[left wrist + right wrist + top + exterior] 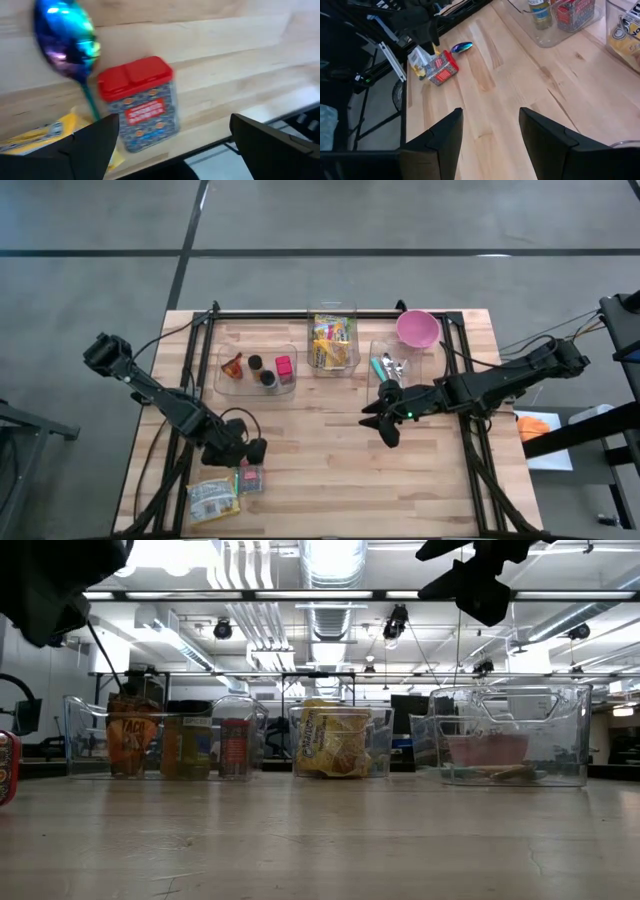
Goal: Pick & Place Food Item
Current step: Put the red seasoning can into the left transparent bin
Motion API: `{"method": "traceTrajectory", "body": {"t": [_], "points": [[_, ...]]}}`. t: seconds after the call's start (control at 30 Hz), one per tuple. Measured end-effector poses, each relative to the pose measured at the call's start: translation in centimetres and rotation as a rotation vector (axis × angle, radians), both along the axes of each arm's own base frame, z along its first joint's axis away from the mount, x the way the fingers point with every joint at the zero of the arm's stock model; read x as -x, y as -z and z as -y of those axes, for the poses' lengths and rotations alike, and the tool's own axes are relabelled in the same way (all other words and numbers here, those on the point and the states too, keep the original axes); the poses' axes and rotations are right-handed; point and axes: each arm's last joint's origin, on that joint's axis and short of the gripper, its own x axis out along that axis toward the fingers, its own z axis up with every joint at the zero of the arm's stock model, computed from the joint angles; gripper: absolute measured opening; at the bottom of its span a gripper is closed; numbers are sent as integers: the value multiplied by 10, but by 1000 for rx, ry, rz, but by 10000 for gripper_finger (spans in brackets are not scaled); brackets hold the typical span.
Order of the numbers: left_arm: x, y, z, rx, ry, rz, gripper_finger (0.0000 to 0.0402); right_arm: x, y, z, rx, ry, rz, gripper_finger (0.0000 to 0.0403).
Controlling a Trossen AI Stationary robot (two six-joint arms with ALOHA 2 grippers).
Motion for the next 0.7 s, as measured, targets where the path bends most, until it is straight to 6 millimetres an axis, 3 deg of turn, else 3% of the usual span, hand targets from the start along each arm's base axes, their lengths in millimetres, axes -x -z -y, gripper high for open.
{"method": "traceTrajectory", "body": {"t": [0.4, 0.7], "points": [[-12, 16, 11, 26, 21, -24, 385, -1, -2, 0, -19, 6, 25, 190], [-12, 16, 12, 42, 109, -28, 385, -2, -4, -1, -24, 6, 43, 190]]}}
